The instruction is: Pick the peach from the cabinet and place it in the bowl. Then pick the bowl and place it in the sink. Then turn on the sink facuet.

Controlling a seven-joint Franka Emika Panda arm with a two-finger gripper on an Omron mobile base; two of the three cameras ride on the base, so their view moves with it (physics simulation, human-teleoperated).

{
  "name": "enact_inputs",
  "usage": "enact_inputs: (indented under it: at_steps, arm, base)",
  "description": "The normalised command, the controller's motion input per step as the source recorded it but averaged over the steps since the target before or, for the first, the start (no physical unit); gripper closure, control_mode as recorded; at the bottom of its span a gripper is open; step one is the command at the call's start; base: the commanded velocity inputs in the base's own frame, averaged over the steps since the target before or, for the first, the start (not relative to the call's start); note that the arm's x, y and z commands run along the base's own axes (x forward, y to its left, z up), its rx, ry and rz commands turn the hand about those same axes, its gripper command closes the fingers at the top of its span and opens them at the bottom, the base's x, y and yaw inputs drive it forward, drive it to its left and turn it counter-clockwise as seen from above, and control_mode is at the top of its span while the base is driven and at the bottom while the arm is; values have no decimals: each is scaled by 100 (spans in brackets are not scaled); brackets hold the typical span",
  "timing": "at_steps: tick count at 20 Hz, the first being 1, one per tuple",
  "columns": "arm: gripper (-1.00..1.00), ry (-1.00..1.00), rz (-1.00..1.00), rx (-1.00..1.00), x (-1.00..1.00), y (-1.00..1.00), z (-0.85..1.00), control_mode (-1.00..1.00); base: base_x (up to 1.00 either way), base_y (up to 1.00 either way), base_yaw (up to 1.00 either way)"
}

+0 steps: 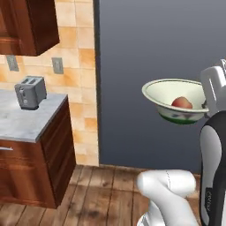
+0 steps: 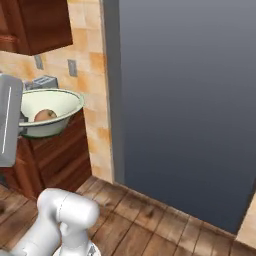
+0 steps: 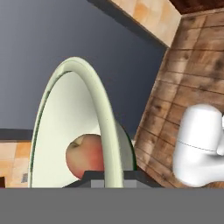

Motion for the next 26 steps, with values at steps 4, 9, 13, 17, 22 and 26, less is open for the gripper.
enact_inputs:
  at_steps: [4, 9, 13, 17, 22, 26]
  arm:
    - [100, 0, 0, 0, 0, 0, 0, 100]
    - [100, 0, 0, 0, 0, 0, 0, 100]
    - [100, 0, 0, 0, 0, 0, 0, 100]
    - [100, 0, 0, 0, 0, 0, 0, 100]
    - [100, 0, 0, 0, 0, 0, 0, 100]
    - [100, 0, 0, 0, 0, 0, 0, 100]
  base:
    - [0, 0, 77]
    - [11, 0, 72]
    - [37, 0, 62]
    - [59, 0, 55]
    - [63, 40, 42]
    - [80, 66, 36]
